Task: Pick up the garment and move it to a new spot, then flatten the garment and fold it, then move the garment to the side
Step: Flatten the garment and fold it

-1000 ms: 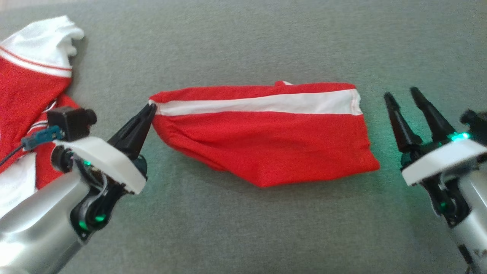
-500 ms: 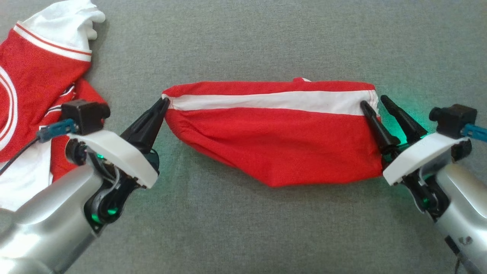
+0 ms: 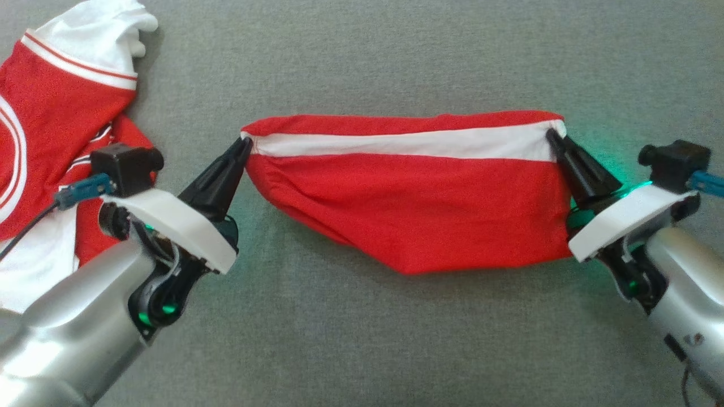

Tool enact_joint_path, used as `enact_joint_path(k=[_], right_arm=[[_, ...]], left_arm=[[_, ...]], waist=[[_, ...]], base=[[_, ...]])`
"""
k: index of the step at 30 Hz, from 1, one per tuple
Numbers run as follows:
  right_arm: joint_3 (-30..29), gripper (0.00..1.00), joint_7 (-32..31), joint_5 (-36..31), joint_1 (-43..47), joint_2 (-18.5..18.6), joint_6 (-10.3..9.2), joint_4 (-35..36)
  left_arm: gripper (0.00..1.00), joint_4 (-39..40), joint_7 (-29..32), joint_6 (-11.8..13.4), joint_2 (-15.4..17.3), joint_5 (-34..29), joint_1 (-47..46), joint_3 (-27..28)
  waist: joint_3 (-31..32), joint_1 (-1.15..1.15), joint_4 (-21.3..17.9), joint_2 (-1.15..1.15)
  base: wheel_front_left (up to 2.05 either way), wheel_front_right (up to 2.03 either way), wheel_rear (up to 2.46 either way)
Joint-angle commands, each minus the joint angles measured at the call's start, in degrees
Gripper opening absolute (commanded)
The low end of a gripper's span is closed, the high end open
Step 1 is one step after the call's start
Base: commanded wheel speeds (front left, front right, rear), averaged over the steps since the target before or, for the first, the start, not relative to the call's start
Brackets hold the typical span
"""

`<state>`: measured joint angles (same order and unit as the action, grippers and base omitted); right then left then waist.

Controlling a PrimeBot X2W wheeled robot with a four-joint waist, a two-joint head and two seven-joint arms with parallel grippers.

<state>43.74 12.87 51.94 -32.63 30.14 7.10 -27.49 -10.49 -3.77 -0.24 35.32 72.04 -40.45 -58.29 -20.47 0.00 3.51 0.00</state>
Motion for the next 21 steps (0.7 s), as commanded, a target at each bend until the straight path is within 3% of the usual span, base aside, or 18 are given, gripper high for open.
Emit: enact_joint_path(k=[1,8,14,18,21], right_arm=[[-0.05,0.0,1.1,0.24,-0.71,2.05,0.39,0.97],[-7.36,0.0,2.07,-1.58,-6.61,6.8,0.39,2.4],[-20.81,0.0,2.11,-8.71,-18.19,11.31,0.39,5.28],[-29.87,0.0,2.12,-14.91,-23.72,10.21,0.39,8.93],[-32.66,0.0,2.12,-16.79,-24.33,9.65,0.39,11.03]], left_arm=[[0.0,0.98,-0.93,-0.38,1.99,-0.6,-3.12,2.93],[0.0,2.94,-4.69,-2.18,0.72,-5.62,-11.63,5.55],[0.0,-1.86,-7.79,-2.94,-6.97,-13.44,-28.79,8.1],[0.0,-7.12,-10.43,-3.41,-11.82,-18.33,-38.04,10.96],[0.0,-8.43,-10.94,-4.05,-13.2,-20.6,-40.15,12.0]], waist=[[0.33,0.0,-0.37,0.0],[-0.03,0.0,-3.15,0.0],[-3.27,0.0,-7.19,0.0],[-4.82,0.0,-10.52,0.0],[-5.26,0.0,-11.73,0.0]], base=[[0.0,0.0,0.0],[0.0,0.0,0.0],[0.0,0.0,0.0],[0.0,0.0,0.0],[0.0,0.0,0.0]])
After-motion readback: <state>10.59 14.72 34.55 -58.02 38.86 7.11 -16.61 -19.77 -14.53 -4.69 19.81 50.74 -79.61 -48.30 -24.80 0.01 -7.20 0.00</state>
